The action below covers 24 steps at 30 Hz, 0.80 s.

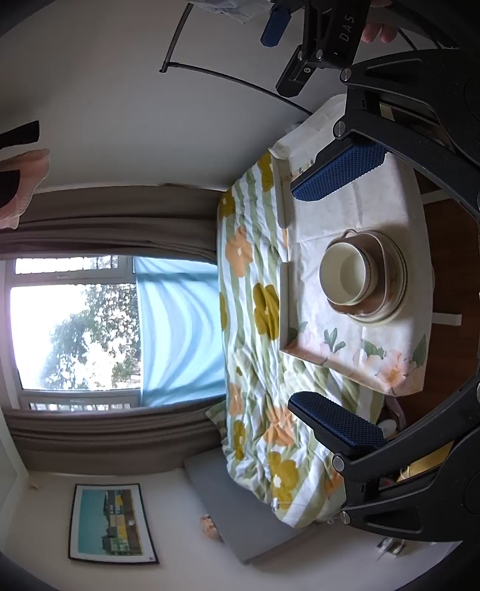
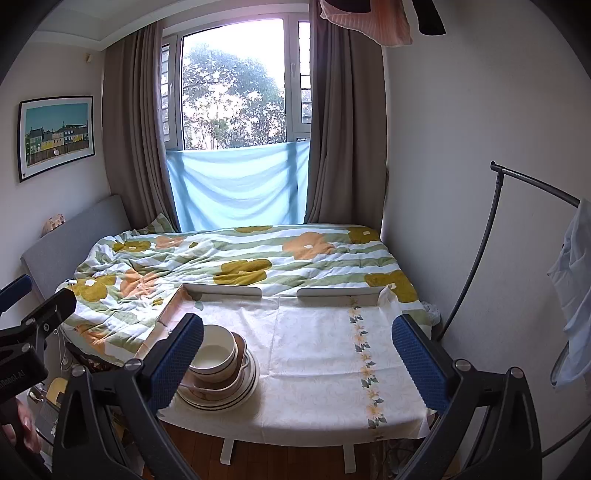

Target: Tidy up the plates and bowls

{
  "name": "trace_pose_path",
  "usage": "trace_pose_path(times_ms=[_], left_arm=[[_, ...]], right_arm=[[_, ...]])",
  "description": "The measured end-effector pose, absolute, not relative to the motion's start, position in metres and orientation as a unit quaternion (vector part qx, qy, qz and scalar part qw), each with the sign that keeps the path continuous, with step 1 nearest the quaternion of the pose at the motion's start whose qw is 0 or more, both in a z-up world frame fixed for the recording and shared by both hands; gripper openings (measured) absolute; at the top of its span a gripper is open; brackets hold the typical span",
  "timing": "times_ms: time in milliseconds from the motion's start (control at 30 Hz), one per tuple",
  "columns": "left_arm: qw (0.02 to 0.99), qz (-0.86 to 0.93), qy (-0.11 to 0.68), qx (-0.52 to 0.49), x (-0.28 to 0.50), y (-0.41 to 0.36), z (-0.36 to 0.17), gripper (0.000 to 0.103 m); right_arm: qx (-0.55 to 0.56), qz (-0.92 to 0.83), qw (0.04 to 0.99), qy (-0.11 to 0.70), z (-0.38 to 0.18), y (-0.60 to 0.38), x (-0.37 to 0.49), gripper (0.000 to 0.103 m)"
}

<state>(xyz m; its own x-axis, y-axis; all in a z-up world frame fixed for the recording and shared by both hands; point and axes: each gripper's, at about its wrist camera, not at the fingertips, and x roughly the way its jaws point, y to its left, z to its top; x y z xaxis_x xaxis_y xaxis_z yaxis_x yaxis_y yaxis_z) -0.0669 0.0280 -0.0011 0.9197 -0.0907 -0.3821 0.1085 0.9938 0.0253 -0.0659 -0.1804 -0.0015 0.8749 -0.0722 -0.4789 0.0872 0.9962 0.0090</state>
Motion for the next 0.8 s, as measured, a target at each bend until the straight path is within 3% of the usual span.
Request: trace_pose_path(times_ms=[800], left_arm=[[0.981, -0.021, 0.189, 0.029, -0.053, 0.034, -0.005, 0.103]], right_arm=[[0.023, -0.042, 0.965, 0.258, -0.002, -0.172, -0.052, 0.102]])
